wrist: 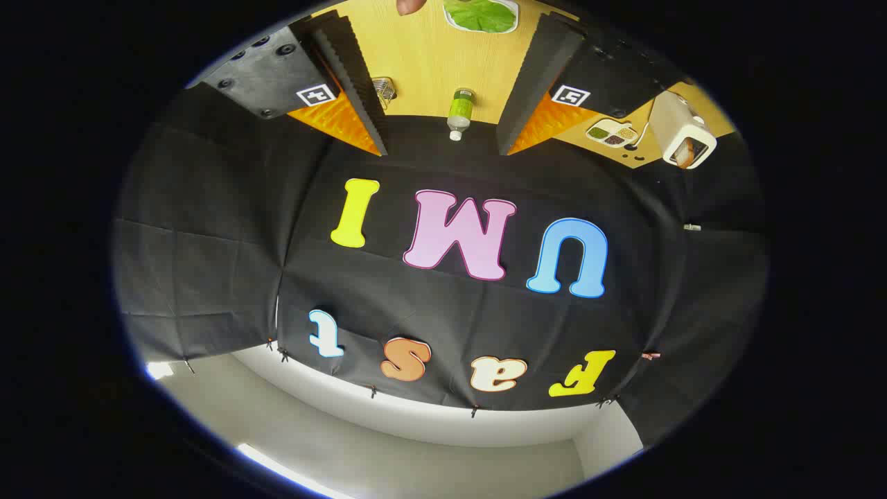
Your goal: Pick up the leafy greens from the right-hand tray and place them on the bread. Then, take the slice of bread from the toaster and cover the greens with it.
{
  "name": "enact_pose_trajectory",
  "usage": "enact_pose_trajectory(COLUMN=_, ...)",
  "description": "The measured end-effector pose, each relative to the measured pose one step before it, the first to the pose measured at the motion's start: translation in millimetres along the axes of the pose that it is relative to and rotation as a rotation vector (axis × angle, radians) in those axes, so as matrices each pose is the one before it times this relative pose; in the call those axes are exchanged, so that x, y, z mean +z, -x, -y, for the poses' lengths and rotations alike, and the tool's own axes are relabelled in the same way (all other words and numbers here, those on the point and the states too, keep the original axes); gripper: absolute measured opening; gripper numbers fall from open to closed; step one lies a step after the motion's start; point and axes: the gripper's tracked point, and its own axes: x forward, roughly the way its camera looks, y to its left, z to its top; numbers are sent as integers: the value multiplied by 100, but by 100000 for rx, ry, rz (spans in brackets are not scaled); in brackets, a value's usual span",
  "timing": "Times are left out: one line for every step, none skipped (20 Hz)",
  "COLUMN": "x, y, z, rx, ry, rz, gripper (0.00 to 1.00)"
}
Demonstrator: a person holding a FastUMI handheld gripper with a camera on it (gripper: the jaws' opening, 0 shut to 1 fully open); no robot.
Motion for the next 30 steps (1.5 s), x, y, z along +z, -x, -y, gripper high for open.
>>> enact_pose_trajectory(x=-41, y=-29, z=-133, rx=291, ry=3, rz=-204, gripper=97)
enact_pose_trajectory(x=-115, y=-42, z=42, rx=19, ry=167, rz=-184, gripper=97)
enact_pose_trajectory(x=-70, y=-34, z=-2, rx=187, ry=219, rz=-284, gripper=97)
enact_pose_trajectory(x=-120, y=38, z=-42, rx=112, ry=139, rz=-243, gripper=97)
enact_pose_trajectory(x=14, y=40, z=57, rx=-83, ry=-23, rz=-76, gripper=97)
enact_pose_trajectory(x=-8, y=-92, z=92, rx=2, ry=-167, rz=-86, gripper=97)
enact_pose_trajectory(x=31, y=25, z=55, rx=-175, ry=-114, rz=58, gripper=97)
enact_pose_trajectory(x=-5, y=-19, z=75, rx=-162, ry=-36, rz=6, gripper=97)
enact_pose_trajectory(x=-1, y=-4, z=106, rx=-269, ry=-125, rz=112, gripper=97)
enact_pose_trajectory(x=-43, y=-11, z=50, rx=-109, ry=-127, rz=-212, gripper=97)
enact_pose_trajectory(x=-19, y=-32, z=-17, rx=-105, ry=-171, rz=-23, gripper=97)
enact_pose_trajectory(x=93, y=-41, z=14, rx=-65, ry=-133, rz=65, gripper=97)
enact_pose_trajectory(x=50, y=-22, z=-27, rx=86, ry=-39, rz=97, gripper=97)
enact_pose_trajectory(x=-7, y=6, z=-77, rx=65, ry=42, rz=117, gripper=97)
enact_pose_trajectory(x=2, y=-11, z=-84, rx=351, ry=34, rz=6, gripper=97)
enact_pose_trajectory(x=-24, y=-26, z=-140, rx=283, ry=-77, rz=-43, gripper=97)
enact_pose_trajectory(x=-10, y=-8, z=-121, rx=357, ry=-114, rz=25, gripper=97)
enact_pose_trajectory(x=61, y=-30, z=-87, rx=249, ry=-113, rz=26, gripper=97)
enact_pose_trajectory(x=-46, y=20, z=-105, rx=273, ry=-21, rz=-74, gripper=97)
enact_pose_trajectory(x=-15, y=-50, z=-100, rx=435, ry=-47, rz=-22, gripper=97)
enact_pose_trajectory(x=-126, y=-43, z=-145, rx=440, ry=173, rz=-382, gripper=97)
enact_pose_trajectory(x=-177, y=-96, z=-27, rx=532, ry=77, rz=-456, gripper=97)
enact_pose_trajectory(x=-251, y=-95, z=-74, rx=1041, ry=30, rz=-883, gripper=97)
enact_pose_trajectory(x=-581, y=-169, z=-46, rx=1405, ry=25, rz=-1570, gripper=97)
enact_pose_trajectory(x=-868, y=-147, z=-81, rx=1784, ry=360, rz=-2458, gripper=97)
enact_pose_trajectory(x=-1011, y=-229, z=115, rx=1296, ry=432, rz=-2711, gripper=97)
enact_pose_trajectory(x=-1200, y=-165, z=83, rx=1730, ry=-96, rz=-3397, gripper=97)
enact_pose_trajectory(x=-1232, y=-261, z=-120, rx=2187, ry=-550, rz=-3509, gripper=97)
enact_pose_trajectory(x=-1214, y=-296, z=-256, rx=2516, ry=-361, rz=-3609, gripper=97)
enact_pose_trajectory(x=-1554, y=-332, z=-379, rx=3137, ry=-58, rz=-4229, gripper=97)
